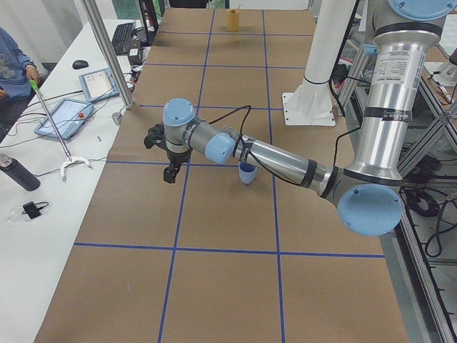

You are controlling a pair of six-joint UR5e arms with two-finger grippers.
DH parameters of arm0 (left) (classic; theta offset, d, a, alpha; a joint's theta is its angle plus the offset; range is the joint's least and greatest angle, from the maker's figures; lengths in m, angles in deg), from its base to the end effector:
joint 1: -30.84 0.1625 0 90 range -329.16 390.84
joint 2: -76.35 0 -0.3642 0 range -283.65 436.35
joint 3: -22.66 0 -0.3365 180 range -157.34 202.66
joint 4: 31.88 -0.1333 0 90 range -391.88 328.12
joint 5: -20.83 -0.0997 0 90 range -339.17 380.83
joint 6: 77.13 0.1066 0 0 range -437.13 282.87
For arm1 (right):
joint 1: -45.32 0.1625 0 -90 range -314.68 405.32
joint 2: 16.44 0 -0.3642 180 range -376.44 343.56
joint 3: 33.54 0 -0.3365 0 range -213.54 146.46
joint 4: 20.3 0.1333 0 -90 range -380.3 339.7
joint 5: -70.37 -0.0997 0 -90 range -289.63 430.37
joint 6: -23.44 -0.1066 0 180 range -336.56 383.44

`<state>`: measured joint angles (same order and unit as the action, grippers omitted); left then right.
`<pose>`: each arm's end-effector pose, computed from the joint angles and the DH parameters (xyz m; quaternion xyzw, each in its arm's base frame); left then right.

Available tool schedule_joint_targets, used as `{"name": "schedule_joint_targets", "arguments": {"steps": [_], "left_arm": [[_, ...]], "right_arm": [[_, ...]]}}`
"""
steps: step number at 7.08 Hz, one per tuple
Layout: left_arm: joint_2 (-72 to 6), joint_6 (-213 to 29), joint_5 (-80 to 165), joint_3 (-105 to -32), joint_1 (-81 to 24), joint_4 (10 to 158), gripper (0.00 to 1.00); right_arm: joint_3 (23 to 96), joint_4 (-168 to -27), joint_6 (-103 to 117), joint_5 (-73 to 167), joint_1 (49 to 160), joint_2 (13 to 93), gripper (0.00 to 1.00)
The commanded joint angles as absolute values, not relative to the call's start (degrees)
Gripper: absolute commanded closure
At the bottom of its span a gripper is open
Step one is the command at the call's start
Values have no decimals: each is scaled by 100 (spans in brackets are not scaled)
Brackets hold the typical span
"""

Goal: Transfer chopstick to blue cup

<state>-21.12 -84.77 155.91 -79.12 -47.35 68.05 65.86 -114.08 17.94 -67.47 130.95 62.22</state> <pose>0.0434 -0.4903 0.4298 0.1667 0.4049 0.1290 0.8897 0.0158 -0.5052 0.4398 0.0998 -0.4111 -0.0509 0.9047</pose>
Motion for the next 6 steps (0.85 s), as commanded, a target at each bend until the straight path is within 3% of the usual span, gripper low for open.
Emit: {"name": "schedule_joint_targets", "arguments": {"steps": [1, 6], "left_arm": [[-2112, -8468, 15565, -7912, -4730, 6866, 1], [-2112, -8486, 15556, -7859, -4730, 6981, 1]], "right_arm": [[6542, -11408, 1790, -6770, 13075, 6222, 0], [6568, -11399, 1799, -6770, 12943, 6222, 0]]}}
